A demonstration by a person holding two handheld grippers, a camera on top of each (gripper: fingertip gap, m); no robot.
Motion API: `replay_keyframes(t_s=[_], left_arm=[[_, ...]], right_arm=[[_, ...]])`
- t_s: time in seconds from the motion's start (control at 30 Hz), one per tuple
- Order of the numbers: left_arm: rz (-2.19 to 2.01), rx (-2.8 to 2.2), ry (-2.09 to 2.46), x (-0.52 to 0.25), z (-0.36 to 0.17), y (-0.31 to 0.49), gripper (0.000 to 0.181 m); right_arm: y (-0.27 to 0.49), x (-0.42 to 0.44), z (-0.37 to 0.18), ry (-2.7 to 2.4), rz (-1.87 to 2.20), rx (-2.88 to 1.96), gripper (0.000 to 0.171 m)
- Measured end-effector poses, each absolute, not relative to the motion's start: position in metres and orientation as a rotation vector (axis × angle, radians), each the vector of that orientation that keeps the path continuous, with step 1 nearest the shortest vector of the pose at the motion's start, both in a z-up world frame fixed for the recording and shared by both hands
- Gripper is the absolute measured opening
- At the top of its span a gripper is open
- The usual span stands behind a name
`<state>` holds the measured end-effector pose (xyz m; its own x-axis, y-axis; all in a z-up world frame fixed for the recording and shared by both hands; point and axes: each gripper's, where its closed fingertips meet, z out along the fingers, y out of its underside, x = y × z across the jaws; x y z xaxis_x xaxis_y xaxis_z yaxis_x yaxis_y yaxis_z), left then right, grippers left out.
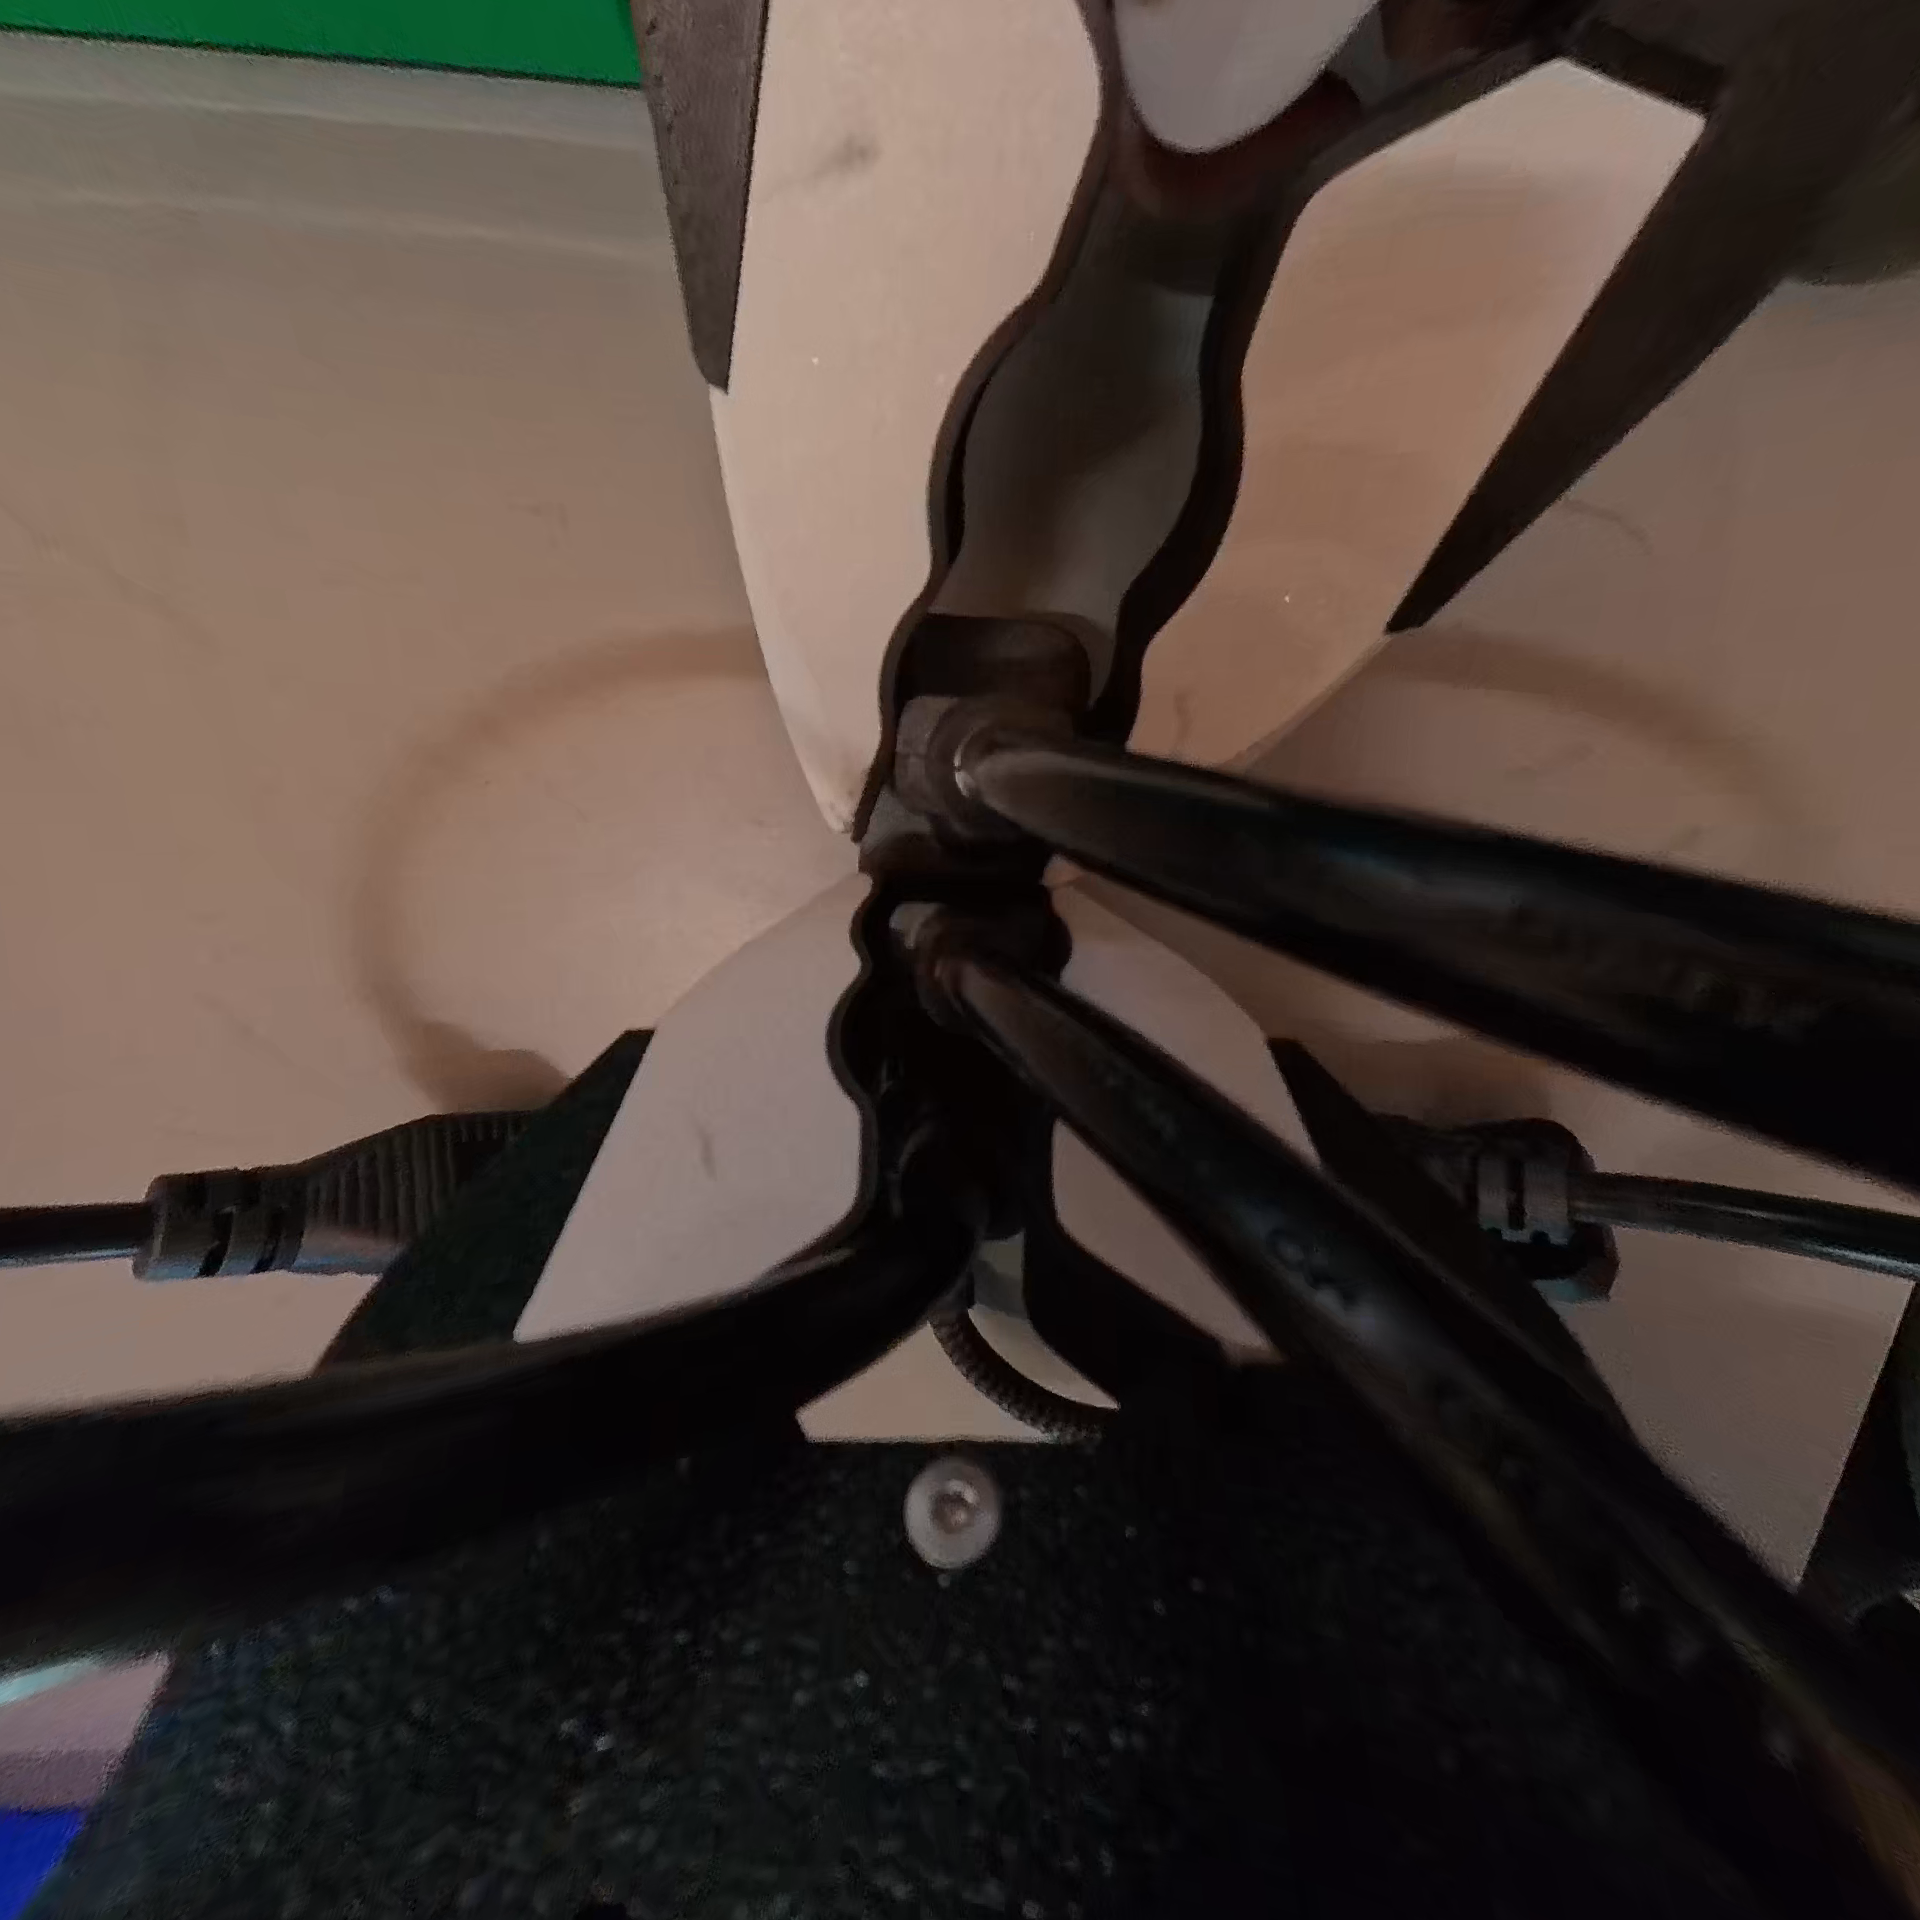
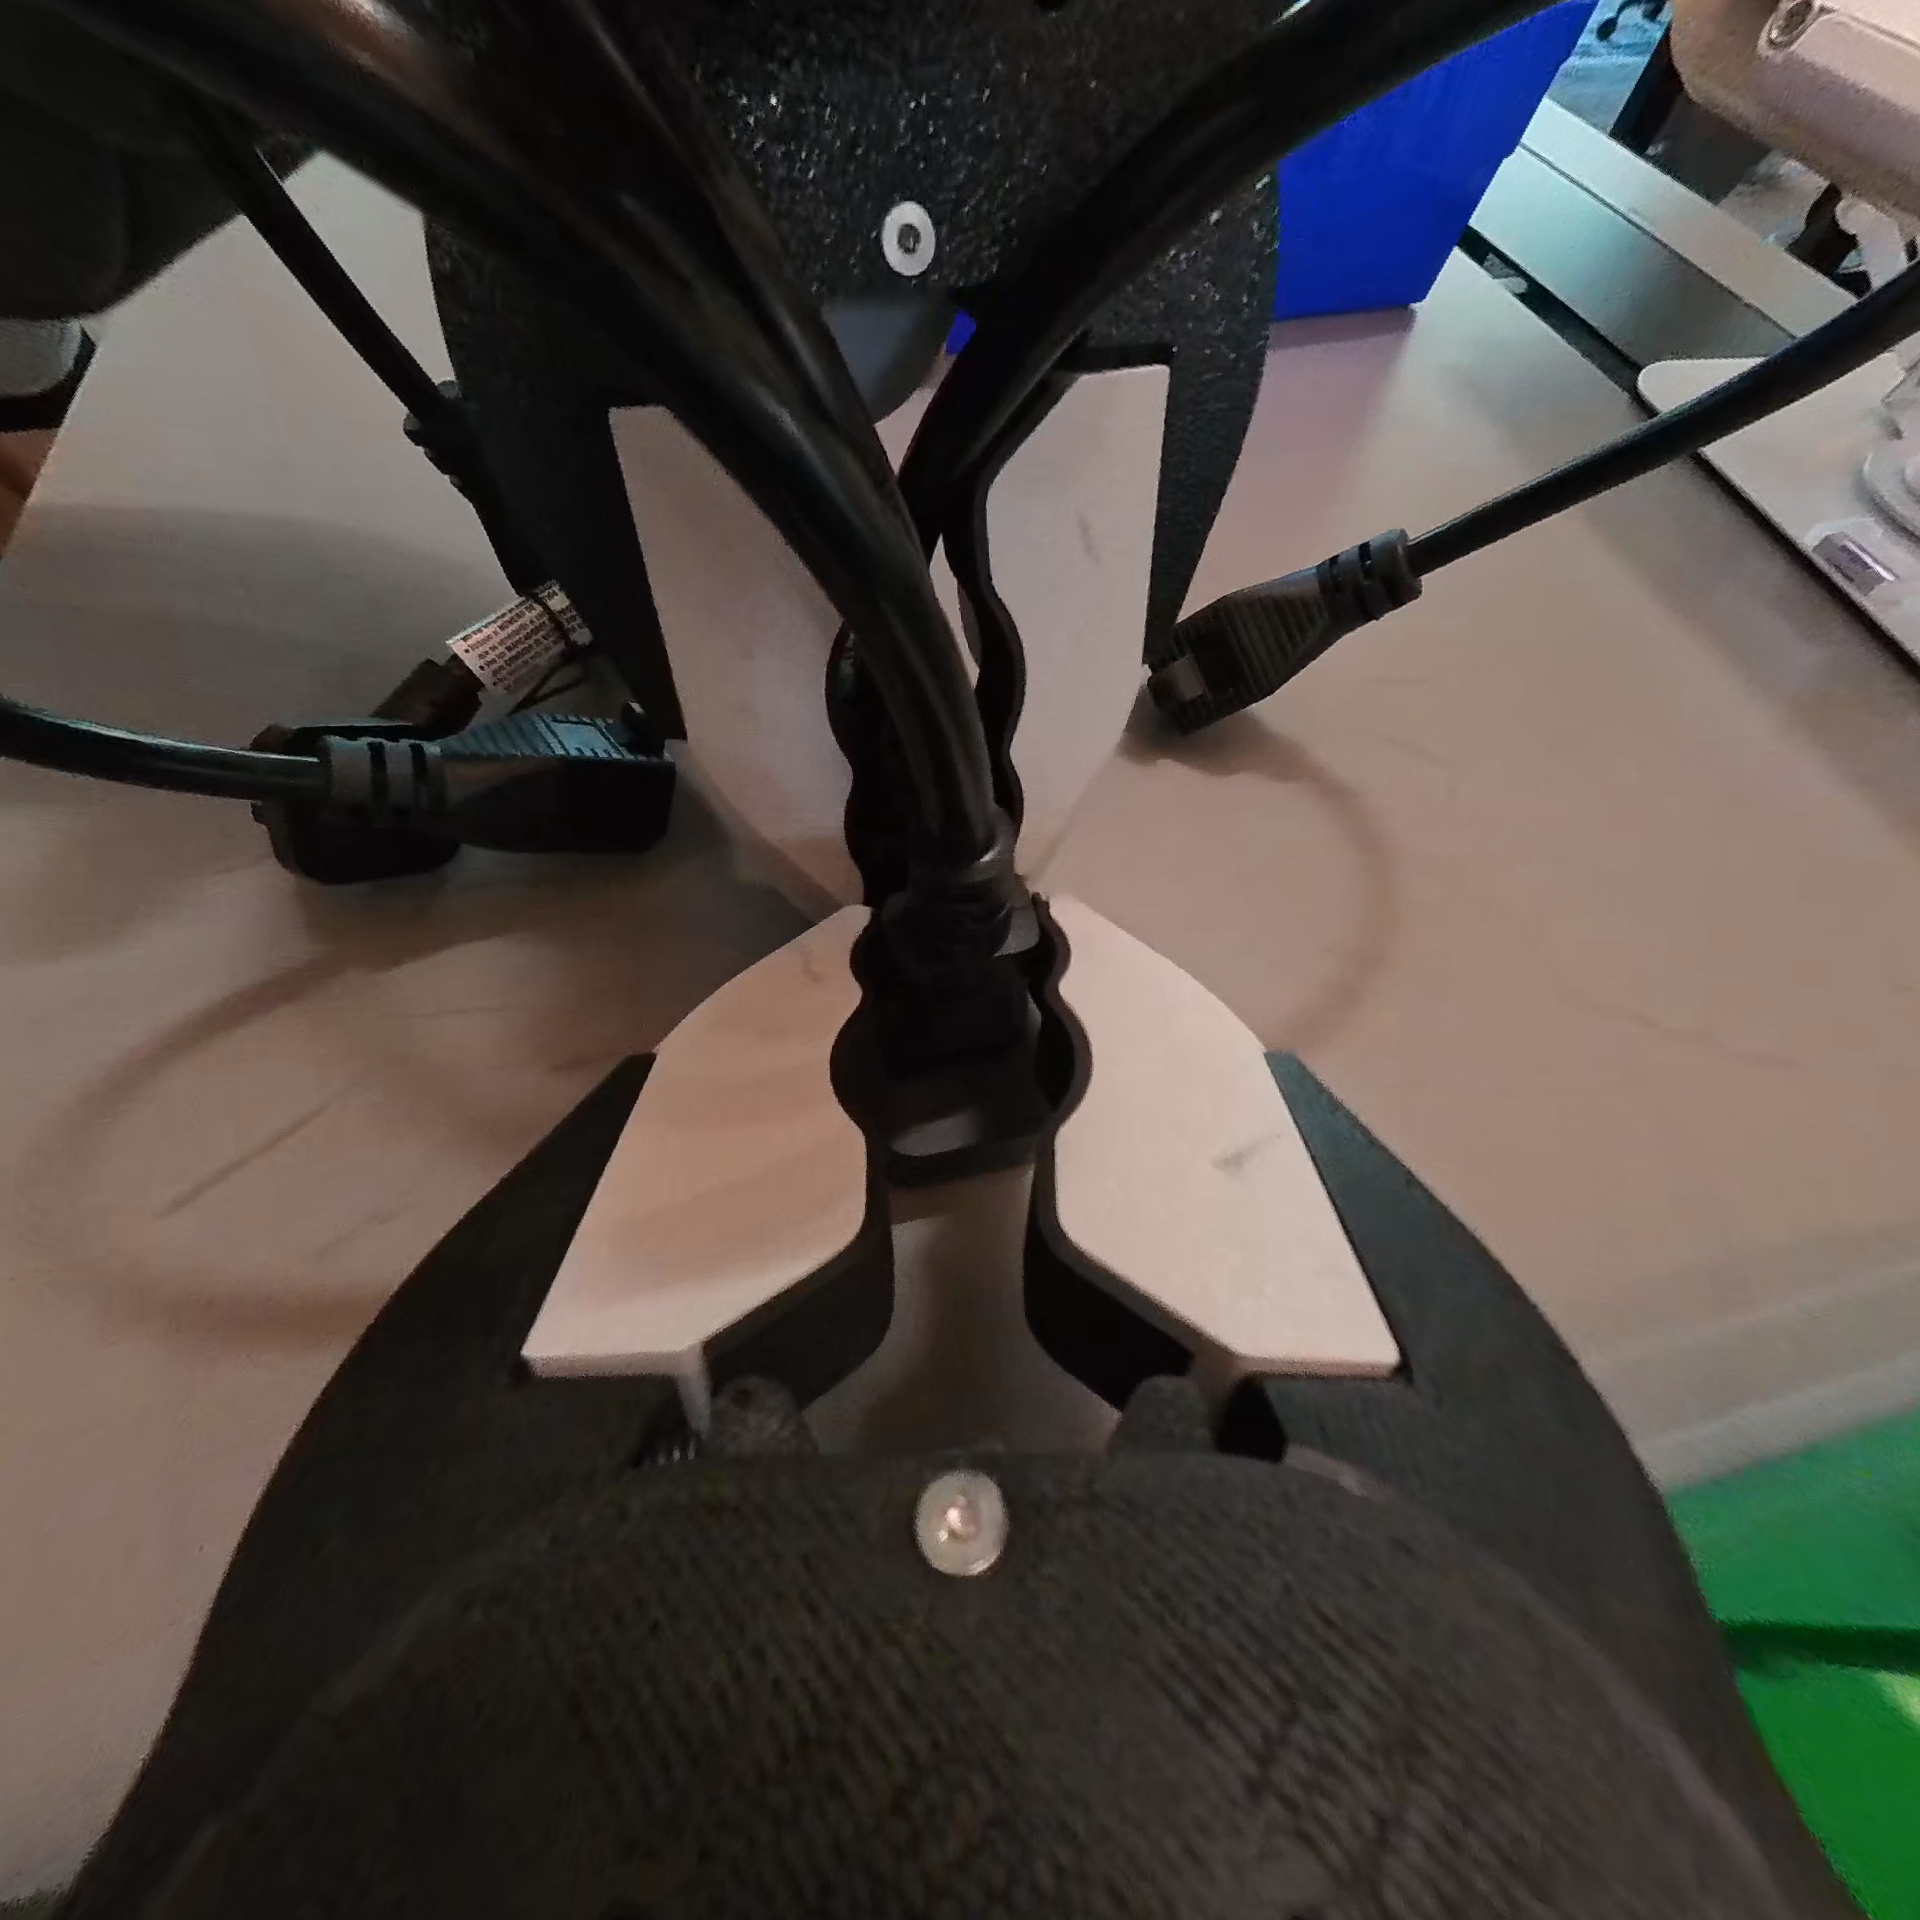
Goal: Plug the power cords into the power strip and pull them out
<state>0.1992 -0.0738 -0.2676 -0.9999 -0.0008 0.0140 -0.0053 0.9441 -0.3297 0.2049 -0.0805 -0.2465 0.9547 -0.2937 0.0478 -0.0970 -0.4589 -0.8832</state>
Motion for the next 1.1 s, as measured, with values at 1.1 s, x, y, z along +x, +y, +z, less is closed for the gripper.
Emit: replay_keyframes(t_s=[1.1], left_arm=[[0.398,-0.052,-3.096,0.1981,-0.2678,-0.0727,0.025]], right_arm=[[-0.0856,0.1993,-0.2393,0.274,-0.228,-2.013,0.023]])
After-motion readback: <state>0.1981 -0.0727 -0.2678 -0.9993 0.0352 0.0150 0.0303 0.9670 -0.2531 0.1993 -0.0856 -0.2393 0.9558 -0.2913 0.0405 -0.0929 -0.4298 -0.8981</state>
